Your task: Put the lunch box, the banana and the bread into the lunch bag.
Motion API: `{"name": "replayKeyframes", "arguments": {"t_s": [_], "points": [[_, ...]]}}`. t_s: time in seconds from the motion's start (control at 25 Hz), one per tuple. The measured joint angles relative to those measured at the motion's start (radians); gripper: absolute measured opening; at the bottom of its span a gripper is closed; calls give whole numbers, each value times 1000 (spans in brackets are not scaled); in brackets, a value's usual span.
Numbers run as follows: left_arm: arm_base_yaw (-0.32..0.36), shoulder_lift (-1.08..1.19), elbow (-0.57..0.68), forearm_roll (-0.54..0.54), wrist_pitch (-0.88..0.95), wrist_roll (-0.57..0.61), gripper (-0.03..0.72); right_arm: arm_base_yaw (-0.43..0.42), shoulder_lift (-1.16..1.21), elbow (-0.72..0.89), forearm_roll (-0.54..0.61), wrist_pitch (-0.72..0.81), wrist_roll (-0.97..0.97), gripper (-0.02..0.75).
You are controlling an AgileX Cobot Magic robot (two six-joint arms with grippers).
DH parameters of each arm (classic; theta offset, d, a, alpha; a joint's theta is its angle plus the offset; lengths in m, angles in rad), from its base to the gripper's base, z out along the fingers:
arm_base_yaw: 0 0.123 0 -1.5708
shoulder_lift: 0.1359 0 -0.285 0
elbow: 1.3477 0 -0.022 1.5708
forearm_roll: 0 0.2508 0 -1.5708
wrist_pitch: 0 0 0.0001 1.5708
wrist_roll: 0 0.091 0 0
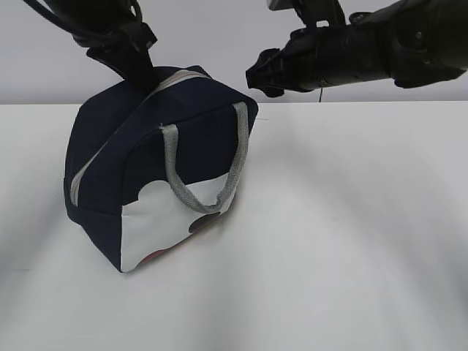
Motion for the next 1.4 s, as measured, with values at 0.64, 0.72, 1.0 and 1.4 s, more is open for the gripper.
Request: {"name": "replayKeyframes", "arguments": {"t_s": [0.64, 0.72, 1.0, 1.4], "points": [[0, -2, 0, 93, -2, -189, 370, 0, -358, 289, -2, 47, -10, 393], [0, -12, 0, 101, -2, -213, 403, 0, -381, 312, -2, 47, -10, 393], [9, -144, 26, 201, 0, -341, 421, 0, -438, 370, -2, 52, -10, 393], [194, -397, 299, 227, 0, -363, 421, 0, -492, 394, -2, 64, -10, 392]]}}
